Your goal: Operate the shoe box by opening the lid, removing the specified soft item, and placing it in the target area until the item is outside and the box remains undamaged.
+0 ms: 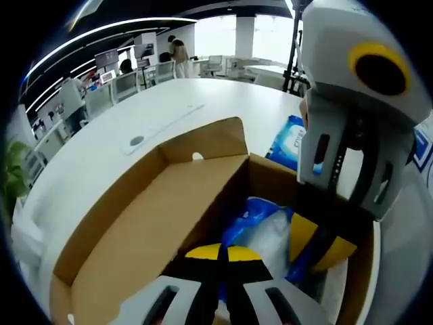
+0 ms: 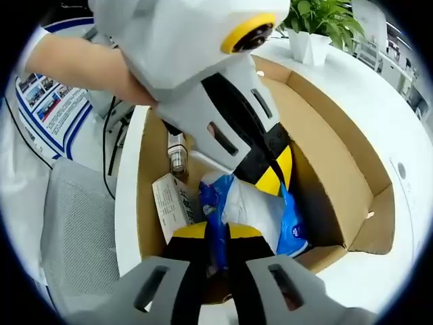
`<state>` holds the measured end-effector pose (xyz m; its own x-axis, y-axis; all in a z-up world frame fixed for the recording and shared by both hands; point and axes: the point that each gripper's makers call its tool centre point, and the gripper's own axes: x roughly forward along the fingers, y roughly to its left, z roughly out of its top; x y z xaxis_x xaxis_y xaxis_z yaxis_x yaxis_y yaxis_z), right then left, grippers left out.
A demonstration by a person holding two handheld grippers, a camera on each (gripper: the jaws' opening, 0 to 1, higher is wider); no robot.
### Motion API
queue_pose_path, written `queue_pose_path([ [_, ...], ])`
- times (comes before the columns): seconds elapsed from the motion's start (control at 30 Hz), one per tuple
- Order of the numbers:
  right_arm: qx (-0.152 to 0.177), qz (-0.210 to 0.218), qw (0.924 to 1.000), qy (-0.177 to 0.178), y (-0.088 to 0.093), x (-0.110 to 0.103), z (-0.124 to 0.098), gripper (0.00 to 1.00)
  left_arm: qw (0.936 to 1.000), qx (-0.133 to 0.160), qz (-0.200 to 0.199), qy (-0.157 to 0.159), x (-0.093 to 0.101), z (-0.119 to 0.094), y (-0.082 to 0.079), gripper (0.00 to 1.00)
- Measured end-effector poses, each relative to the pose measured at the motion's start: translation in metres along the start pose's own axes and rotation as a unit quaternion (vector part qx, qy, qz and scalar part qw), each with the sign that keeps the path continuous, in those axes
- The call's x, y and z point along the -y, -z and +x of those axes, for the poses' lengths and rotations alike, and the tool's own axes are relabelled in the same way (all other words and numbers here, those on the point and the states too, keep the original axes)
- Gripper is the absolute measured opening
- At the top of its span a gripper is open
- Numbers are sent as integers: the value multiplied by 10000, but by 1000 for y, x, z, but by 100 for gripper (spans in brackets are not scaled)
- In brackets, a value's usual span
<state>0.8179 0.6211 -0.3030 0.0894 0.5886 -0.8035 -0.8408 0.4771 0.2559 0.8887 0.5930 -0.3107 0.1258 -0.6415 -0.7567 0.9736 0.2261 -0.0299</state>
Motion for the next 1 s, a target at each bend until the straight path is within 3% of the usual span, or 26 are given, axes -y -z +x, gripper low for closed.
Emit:
queue_pose_path([
  [0.07, 4, 13, 10000, -17, -1, -1, 0, 0, 10000, 1, 5, -4, 0, 0, 0, 0],
  [0.57, 111, -132, 9997, 175, -9, 5, -3, 0, 10000, 56, 26, -27, -2, -7, -4, 0],
  [1.0, 310, -385, 9979, 412, -29, -3, -21, 0, 9992, 274, -55, -287, -2, -37, -16, 0],
])
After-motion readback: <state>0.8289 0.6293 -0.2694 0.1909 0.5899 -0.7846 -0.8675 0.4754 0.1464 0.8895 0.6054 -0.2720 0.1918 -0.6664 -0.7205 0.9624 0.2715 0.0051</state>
